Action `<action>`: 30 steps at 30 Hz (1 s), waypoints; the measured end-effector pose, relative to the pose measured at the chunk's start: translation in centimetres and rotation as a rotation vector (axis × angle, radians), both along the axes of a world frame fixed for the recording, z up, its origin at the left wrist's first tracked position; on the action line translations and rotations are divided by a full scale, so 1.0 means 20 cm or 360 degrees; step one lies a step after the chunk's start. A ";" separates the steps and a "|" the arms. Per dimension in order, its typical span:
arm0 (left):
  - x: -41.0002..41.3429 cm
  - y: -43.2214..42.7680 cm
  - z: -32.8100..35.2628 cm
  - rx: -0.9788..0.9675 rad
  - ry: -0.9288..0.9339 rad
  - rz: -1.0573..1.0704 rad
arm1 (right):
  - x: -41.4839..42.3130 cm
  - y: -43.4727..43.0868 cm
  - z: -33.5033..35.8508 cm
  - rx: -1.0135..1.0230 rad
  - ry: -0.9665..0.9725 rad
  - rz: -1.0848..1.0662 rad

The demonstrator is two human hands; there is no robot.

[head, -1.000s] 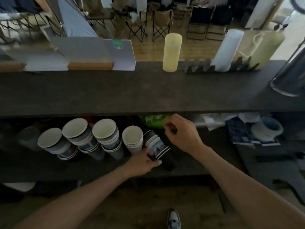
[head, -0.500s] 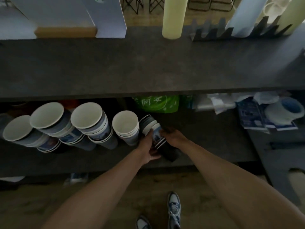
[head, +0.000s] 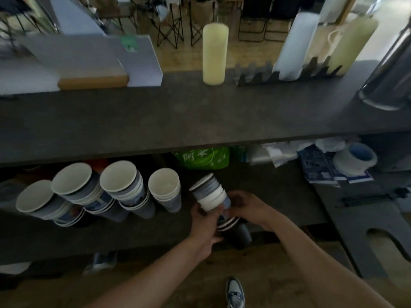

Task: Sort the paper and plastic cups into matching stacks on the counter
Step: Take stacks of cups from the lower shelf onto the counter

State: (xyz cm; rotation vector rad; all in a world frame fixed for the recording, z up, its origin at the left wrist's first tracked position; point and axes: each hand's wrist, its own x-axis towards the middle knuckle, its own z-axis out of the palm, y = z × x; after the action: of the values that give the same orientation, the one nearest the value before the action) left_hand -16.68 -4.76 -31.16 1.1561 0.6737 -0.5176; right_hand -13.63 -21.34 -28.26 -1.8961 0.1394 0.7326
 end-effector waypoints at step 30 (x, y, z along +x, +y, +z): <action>0.87 0.24 1.26 0.0879 -0.1543 -0.0365 | 0.71 0.21 1.09 0.0046 -0.1217 -0.0198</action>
State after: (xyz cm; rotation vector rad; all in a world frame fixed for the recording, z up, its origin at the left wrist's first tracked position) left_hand 0.81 -0.03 -5.88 1.8117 -0.1880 0.0977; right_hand 0.59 -17.08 -6.44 -1.9915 -0.2332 -0.1021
